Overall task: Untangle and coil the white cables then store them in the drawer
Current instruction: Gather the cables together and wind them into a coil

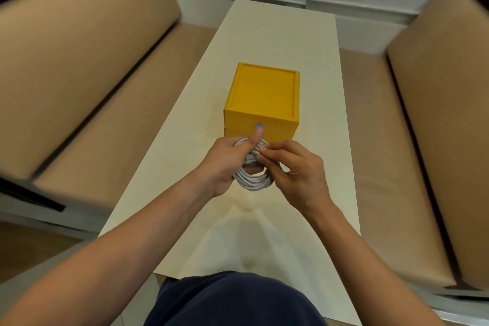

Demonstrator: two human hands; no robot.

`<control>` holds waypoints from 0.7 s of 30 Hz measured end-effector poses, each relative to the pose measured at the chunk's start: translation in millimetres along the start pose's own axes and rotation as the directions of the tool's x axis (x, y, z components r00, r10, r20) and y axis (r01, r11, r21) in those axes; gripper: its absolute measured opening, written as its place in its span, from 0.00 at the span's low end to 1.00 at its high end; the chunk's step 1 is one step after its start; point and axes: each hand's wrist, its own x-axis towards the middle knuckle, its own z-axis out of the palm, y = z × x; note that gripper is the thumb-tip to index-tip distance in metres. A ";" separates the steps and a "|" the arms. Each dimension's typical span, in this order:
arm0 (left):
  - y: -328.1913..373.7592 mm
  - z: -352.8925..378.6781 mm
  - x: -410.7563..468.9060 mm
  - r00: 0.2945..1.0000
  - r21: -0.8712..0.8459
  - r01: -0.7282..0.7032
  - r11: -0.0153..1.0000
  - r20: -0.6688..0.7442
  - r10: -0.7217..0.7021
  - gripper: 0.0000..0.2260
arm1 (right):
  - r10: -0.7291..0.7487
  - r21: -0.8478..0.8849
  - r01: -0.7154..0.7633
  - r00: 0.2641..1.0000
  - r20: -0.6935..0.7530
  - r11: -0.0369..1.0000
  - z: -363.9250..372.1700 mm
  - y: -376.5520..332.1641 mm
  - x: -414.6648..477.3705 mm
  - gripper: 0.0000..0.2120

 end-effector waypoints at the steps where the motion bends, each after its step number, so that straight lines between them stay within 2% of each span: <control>1: -0.2 1.2 1.0 0.999 0.014 -0.018 1.000 -0.027 0.018 0.18 | 0.019 0.018 -0.019 1.000 -0.004 1.000 0.8 -0.4 0.5 0.05; 5: -2.1 3.4 3.8 0.998 0.048 -0.054 0.997 -0.036 0.055 0.18 | 0.255 0.211 -0.255 0.967 0.030 0.944 3.3 -0.5 4.8 0.07; 8: -4.1 2.6 2.8 0.997 0.075 -0.077 0.994 -0.022 0.079 0.16 | 0.457 0.359 -0.483 0.875 0.159 0.799 -5.2 -0.5 10.0 0.08; 10: -6.6 4.0 1.1 0.993 0.076 -0.108 0.991 -0.040 0.111 0.15 | 0.509 0.421 -0.578 0.816 0.274 0.699 -9.3 1.5 12.8 0.07; 12: -7.3 6.6 2.3 0.993 0.098 -0.115 0.989 -0.029 0.119 0.15 | 0.501 0.441 -0.568 0.822 0.269 0.695 -7.7 0.8 13.0 0.07; 15: -5.6 6.2 6.4 0.995 0.095 -0.091 0.991 -0.020 0.093 0.17 | 0.344 0.282 -0.346 0.937 0.057 0.895 0.9 -2.5 3.4 0.06; 17: -4.4 6.3 6.9 0.997 0.105 -0.076 0.991 -0.021 0.079 0.17 | 0.237 0.169 -0.238 0.971 0.023 0.957 5.1 -2.4 -1.9 0.05; 19: -3.9 5.2 5.7 0.998 0.143 -0.064 0.988 -0.001 0.065 0.16 | 0.263 0.167 -0.266 0.964 0.044 0.949 7.2 -1.4 -4.3 0.05; 21: -4.7 4.4 6.3 0.999 0.148 -0.050 0.988 0.007 0.050 0.15 | 0.345 0.244 -0.356 0.935 0.088 0.902 9.5 -1.5 -4.0 0.05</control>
